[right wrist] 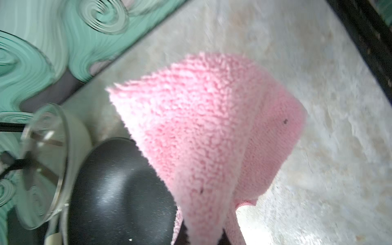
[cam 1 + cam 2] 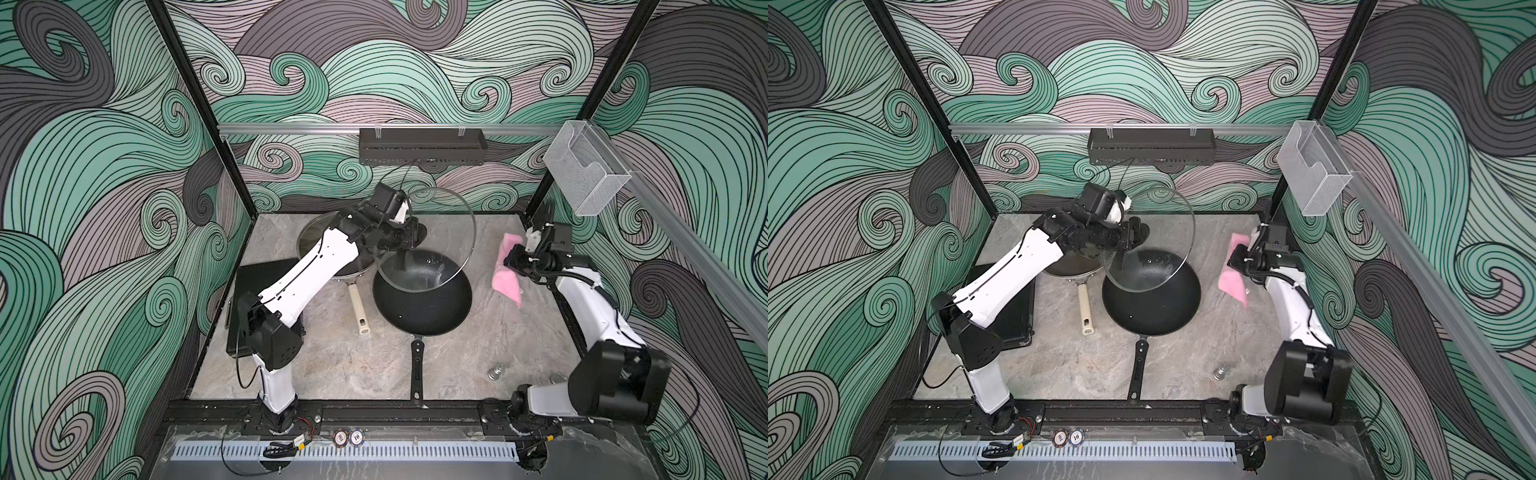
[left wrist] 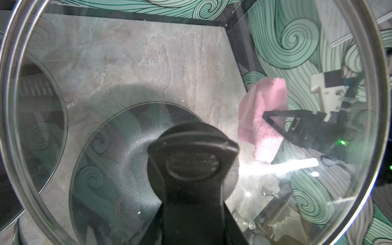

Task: Wipe the pot lid with a cloth
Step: Pick up the cleaning item at the center of the board.

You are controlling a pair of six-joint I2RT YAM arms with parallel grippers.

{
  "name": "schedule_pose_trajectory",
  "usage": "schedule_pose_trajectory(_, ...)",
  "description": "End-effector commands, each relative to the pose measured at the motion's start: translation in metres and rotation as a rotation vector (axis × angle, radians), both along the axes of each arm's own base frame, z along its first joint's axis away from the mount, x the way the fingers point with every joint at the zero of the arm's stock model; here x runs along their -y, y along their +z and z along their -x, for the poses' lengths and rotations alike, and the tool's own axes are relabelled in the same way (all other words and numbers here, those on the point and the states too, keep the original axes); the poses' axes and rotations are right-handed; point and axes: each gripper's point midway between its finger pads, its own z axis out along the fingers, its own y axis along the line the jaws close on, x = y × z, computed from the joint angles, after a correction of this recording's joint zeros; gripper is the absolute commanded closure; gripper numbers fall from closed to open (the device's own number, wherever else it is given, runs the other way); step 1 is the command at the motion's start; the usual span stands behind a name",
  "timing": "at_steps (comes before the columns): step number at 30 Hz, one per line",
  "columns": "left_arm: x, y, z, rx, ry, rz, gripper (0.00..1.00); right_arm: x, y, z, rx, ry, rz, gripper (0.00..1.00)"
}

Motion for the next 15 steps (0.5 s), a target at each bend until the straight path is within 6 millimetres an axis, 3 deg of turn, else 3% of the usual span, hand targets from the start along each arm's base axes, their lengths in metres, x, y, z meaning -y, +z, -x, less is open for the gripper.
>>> schedule_pose_trajectory(1, 0.009, 0.135, 0.008, 0.295, -0.175, 0.387, 1.0, -0.03, 0.048, -0.007, 0.136, 0.108, -0.095, 1.0)
schedule_pose_trajectory(7, -0.019, 0.173, 0.021, 0.291, -0.316, 0.635, 1.0, -0.102, 0.144, -0.022, 0.399, 0.318, -0.297, 1.0)
schedule_pose_trajectory(12, -0.031, 0.193, 0.038, 0.28, -0.39, 0.766, 1.0, -0.16, 0.224, -0.019, 0.621, 0.489, -0.433, 1.0)
schedule_pose_trajectory(15, -0.029, 0.193, 0.051, 0.223, -0.457, 0.806, 1.0, -0.187, 0.247, -0.022, 0.678, 0.572, -0.485, 1.0)
